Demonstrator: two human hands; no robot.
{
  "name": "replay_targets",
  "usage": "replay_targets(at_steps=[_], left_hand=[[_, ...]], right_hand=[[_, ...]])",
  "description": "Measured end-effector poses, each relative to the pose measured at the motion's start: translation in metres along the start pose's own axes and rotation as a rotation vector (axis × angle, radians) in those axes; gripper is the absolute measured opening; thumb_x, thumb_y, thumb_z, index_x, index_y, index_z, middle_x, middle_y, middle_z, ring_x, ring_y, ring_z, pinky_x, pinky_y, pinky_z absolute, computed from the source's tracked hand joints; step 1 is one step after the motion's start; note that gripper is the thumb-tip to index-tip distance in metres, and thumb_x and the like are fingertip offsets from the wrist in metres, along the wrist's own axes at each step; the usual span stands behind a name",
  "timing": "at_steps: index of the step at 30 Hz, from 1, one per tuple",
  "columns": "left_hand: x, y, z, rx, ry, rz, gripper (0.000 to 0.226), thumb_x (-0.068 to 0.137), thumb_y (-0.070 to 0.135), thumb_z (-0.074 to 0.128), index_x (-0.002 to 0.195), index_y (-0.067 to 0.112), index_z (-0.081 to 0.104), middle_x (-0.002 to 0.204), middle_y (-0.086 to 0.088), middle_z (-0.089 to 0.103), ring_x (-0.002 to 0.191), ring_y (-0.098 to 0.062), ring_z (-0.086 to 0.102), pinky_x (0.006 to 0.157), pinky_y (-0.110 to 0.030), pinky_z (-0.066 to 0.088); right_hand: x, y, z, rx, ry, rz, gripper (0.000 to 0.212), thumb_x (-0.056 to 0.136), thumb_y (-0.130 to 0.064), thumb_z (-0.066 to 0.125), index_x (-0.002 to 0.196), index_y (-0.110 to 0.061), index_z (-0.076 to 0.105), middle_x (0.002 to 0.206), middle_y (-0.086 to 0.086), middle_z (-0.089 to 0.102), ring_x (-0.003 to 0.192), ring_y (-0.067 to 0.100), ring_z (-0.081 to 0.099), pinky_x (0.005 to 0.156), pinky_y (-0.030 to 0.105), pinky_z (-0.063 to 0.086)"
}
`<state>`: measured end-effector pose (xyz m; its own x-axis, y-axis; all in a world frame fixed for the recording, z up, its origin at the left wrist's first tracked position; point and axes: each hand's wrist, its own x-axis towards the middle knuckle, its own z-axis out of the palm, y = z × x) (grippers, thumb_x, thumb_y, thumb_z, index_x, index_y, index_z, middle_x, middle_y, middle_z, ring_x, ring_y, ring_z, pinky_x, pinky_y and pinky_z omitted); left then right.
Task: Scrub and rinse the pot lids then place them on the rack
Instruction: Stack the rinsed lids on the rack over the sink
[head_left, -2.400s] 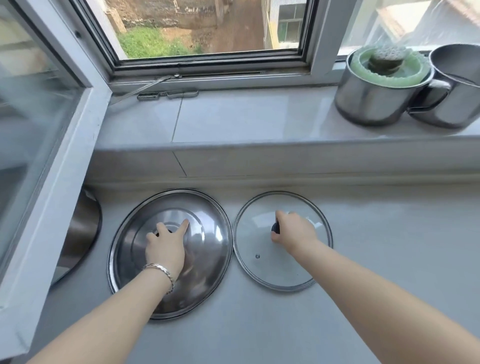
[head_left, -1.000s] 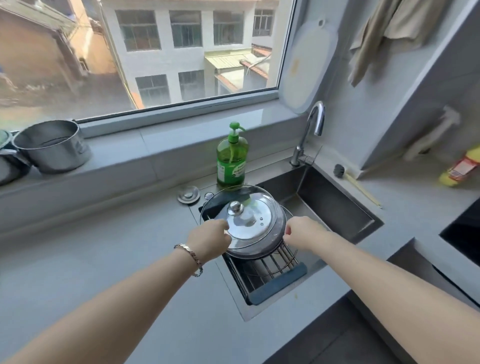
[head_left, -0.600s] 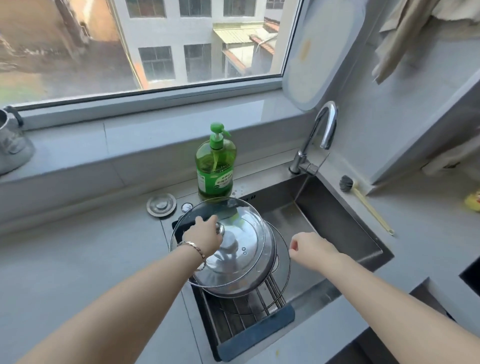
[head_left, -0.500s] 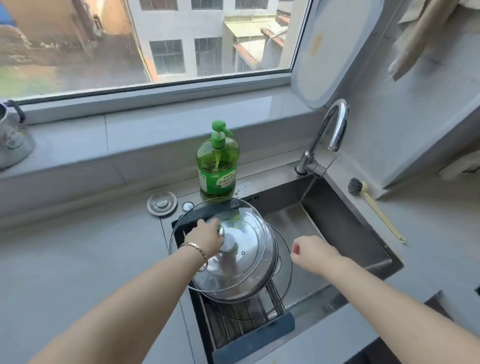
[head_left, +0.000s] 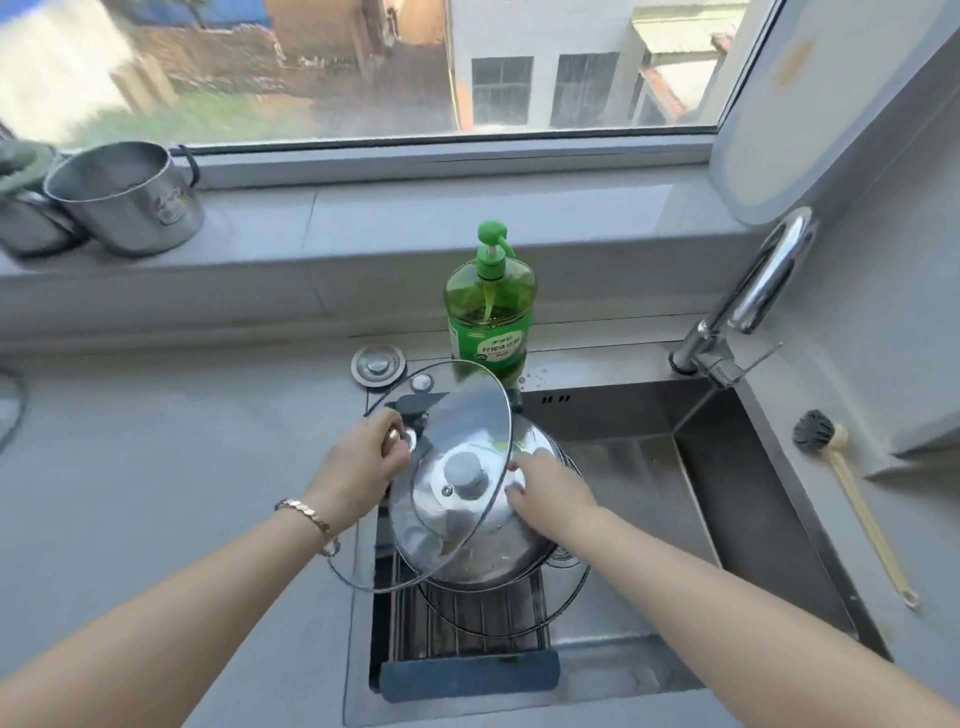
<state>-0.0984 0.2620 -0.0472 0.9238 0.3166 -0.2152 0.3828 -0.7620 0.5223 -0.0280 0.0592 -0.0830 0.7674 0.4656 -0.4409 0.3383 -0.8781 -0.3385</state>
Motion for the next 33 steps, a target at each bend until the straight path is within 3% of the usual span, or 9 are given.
replay_targets(at_steps=[4, 7, 13, 16, 21, 26, 28, 30, 33], left_hand=[[-0.014, -0.009, -0.03, -0.131, 0.114, -0.054, 0.004, 0.093, 0.019, 0.049, 0.09, 0.019, 0.052, 0.068, 0.0, 0.052, 0.059, -0.011, 0.044, 0.052, -0.026, 0.034], [-0.018, -0.017, -0.041, -0.189, 0.168, -0.104, 0.003, 0.093, 0.02, 0.05, 0.095, 0.02, 0.052, 0.076, -0.004, 0.055, 0.065, -0.015, 0.049, 0.06, -0.03, 0.041], [-0.025, -0.019, -0.049, -0.279, 0.184, -0.143, 0.006, 0.092, 0.018, 0.05, 0.097, 0.017, 0.053, 0.073, -0.003, 0.053, 0.069, -0.021, 0.05, 0.073, -0.044, 0.05], [-0.024, -0.008, -0.053, -0.323, 0.191, -0.123, 0.005, 0.092, 0.018, 0.049, 0.096, 0.017, 0.053, 0.069, -0.003, 0.053, 0.066, -0.021, 0.048, 0.072, -0.047, 0.05], [-0.018, 0.027, -0.055, -0.428, 0.189, -0.072, 0.003, 0.092, 0.017, 0.048, 0.095, 0.018, 0.05, 0.07, -0.004, 0.055, 0.065, -0.022, 0.05, 0.073, -0.046, 0.051], [-0.009, 0.08, -0.04, -0.593, 0.065, -0.033, 0.012, 0.092, 0.011, 0.046, 0.087, 0.022, 0.048, 0.077, -0.008, 0.056, 0.066, -0.022, 0.052, 0.066, -0.044, 0.054], [-0.008, 0.102, -0.028, -0.668, -0.034, -0.027, 0.012, 0.095, 0.01, 0.042, 0.089, 0.019, 0.047, 0.08, -0.008, 0.052, 0.065, -0.018, 0.051, 0.055, -0.035, 0.054], [-0.006, 0.12, -0.015, -0.754, -0.129, -0.051, 0.015, 0.096, 0.009, 0.039, 0.087, 0.017, 0.047, 0.084, -0.01, 0.052, 0.068, -0.019, 0.052, 0.057, -0.029, 0.051], [-0.013, 0.146, 0.004, -0.887, -0.205, -0.135, 0.014, 0.098, 0.006, 0.034, 0.092, 0.007, 0.046, 0.071, -0.006, 0.05, 0.044, -0.007, 0.053, 0.046, -0.019, 0.047]], right_hand=[[0.032, -0.044, 0.014, -0.118, -0.04, -0.169, 0.048, 0.092, -0.04, 0.05, 0.134, -0.019, 0.037, 0.132, 0.013, 0.035, 0.104, 0.034, 0.055, 0.071, 0.034, 0.042], [0.046, -0.067, 0.02, -0.245, -0.032, -0.134, 0.035, 0.094, -0.023, 0.048, 0.127, -0.013, 0.043, 0.132, 0.015, 0.033, 0.098, 0.033, 0.058, 0.062, 0.032, 0.036], [0.043, -0.068, 0.009, -0.271, -0.077, -0.062, 0.034, 0.094, -0.02, 0.045, 0.124, -0.005, 0.048, 0.125, 0.018, 0.048, 0.107, 0.031, 0.054, 0.073, 0.031, 0.044], [0.028, -0.055, -0.014, -0.23, 0.019, -0.064, 0.033, 0.095, -0.022, 0.04, 0.12, -0.001, 0.049, 0.12, 0.021, 0.051, 0.097, 0.032, 0.054, 0.075, 0.033, 0.043], [0.0, 0.009, -0.053, 0.118, 0.173, 0.103, 0.023, 0.094, -0.027, 0.038, 0.101, -0.007, 0.047, 0.097, 0.011, 0.047, 0.094, 0.033, 0.053, 0.078, 0.037, 0.042], [-0.041, 0.074, -0.095, 0.475, 0.357, 0.195, 0.019, 0.091, -0.023, 0.045, 0.093, -0.009, 0.057, 0.08, 0.003, 0.058, 0.075, 0.021, 0.053, 0.059, 0.027, 0.037], [-0.05, 0.094, -0.104, 0.552, 0.378, 0.222, 0.016, 0.091, -0.022, 0.045, 0.088, -0.013, 0.059, 0.071, -0.001, 0.056, 0.06, 0.016, 0.05, 0.055, 0.026, 0.038], [-0.058, 0.108, -0.11, 0.669, 0.368, 0.228, 0.02, 0.093, -0.017, 0.045, 0.078, -0.014, 0.058, 0.062, -0.001, 0.051, 0.05, 0.012, 0.044, 0.049, 0.024, 0.04], [-0.074, 0.127, -0.114, 0.781, 0.373, 0.262, 0.021, 0.095, -0.012, 0.045, 0.088, -0.003, 0.062, 0.058, 0.001, 0.045, 0.038, 0.003, 0.043, 0.041, 0.019, 0.041]])
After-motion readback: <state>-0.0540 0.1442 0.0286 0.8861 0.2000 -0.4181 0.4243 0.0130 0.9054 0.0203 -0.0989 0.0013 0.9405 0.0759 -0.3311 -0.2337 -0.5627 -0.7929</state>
